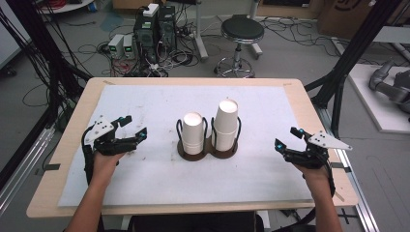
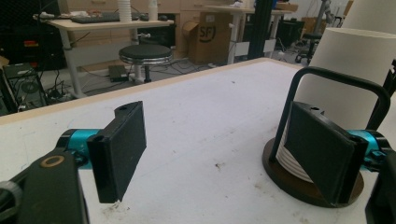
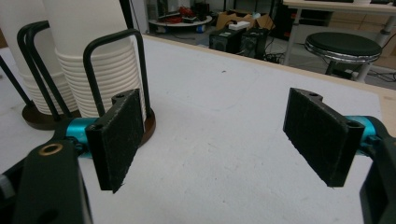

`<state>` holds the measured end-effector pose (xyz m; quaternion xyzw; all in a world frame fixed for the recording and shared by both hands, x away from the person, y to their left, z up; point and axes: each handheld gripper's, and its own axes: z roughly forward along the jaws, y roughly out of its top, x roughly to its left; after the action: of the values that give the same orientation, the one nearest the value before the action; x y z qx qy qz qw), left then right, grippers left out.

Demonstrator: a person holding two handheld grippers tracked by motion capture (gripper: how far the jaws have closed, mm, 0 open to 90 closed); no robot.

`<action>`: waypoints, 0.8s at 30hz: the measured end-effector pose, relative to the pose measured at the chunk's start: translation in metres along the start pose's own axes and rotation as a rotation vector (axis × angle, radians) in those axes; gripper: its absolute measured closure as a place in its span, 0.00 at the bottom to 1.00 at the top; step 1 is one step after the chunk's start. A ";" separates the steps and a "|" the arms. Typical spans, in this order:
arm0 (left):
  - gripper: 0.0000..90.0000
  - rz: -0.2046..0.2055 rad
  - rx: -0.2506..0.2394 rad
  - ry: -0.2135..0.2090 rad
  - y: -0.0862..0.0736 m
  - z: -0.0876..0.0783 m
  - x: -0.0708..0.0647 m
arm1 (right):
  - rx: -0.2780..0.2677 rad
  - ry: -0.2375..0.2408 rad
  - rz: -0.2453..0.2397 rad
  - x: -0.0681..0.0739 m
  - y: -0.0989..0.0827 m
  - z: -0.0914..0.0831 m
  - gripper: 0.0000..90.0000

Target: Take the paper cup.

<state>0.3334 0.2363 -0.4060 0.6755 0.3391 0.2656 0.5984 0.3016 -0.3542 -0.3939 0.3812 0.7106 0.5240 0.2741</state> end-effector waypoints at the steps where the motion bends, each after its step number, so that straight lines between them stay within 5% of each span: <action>1: 0.23 -0.003 -0.002 -0.003 0.000 0.000 -0.001 | -0.004 0.004 0.001 0.001 0.001 0.000 0.23; 14: 0.23 0.007 0.022 -0.024 -0.003 0.003 -0.008 | -0.044 0.049 -0.029 0.019 0.014 0.004 0.24; 24: 0.23 0.001 0.032 -0.023 -0.005 0.006 -0.008 | -0.070 0.191 -0.083 0.051 0.031 0.013 0.28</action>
<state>0.3323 0.2267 -0.4112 0.6884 0.3359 0.2526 0.5911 0.2915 -0.3002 -0.3678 0.2901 0.7299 0.5706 0.2399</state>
